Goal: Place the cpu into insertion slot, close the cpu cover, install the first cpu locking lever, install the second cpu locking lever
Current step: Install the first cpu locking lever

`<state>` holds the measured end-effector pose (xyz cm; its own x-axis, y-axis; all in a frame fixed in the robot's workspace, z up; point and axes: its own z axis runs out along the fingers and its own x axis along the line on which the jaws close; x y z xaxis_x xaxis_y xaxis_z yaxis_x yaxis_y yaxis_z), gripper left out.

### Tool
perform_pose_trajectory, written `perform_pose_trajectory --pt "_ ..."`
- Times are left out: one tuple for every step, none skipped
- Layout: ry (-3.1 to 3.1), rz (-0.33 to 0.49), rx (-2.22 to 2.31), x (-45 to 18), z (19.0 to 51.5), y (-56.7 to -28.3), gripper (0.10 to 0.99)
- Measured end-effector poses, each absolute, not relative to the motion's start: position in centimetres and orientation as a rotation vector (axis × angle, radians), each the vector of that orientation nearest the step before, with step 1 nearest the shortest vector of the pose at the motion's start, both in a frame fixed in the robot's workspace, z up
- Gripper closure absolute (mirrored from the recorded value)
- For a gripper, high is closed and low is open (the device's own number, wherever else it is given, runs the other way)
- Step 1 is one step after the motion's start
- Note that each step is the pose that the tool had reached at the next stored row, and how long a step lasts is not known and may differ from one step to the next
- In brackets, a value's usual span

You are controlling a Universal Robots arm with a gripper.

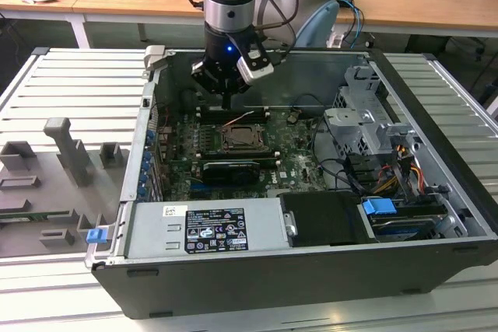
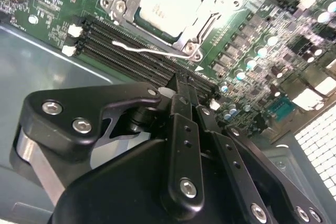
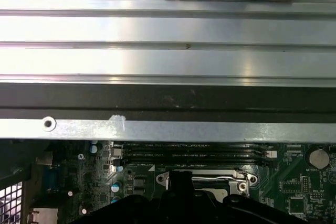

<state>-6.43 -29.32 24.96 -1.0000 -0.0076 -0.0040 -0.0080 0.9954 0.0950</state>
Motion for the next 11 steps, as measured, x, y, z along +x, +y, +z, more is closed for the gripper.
perform_pose_trajectory --pt "3.134 0.154 -0.012 -6.43 24.85 -29.37 0.980" --pt "3.132 0.162 -0.012 -6.43 24.67 -29.52 0.980" --pt "3.128 0.170 -0.013 -6.43 24.62 -29.65 0.980" --pt "3.120 0.180 -0.013 -6.43 24.57 -29.87 0.980" --pt "3.114 0.181 -0.014 -6.43 24.50 -30.04 0.980" --pt "3.107 0.181 -0.014 -6.43 24.34 -30.15 0.980" --pt "3.102 0.181 -0.014 -6.43 24.20 -30.19 0.980" --pt "3.095 0.180 -0.015 -6.43 24.06 -30.22 0.980" --pt "3.092 0.180 -0.015 -6.43 24.03 -30.22 0.980" --pt "3.089 0.180 -0.016 -6.43 24.01 -30.22 0.980" --pt "3.079 0.179 -0.017 -6.43 23.97 -30.21 0.980"
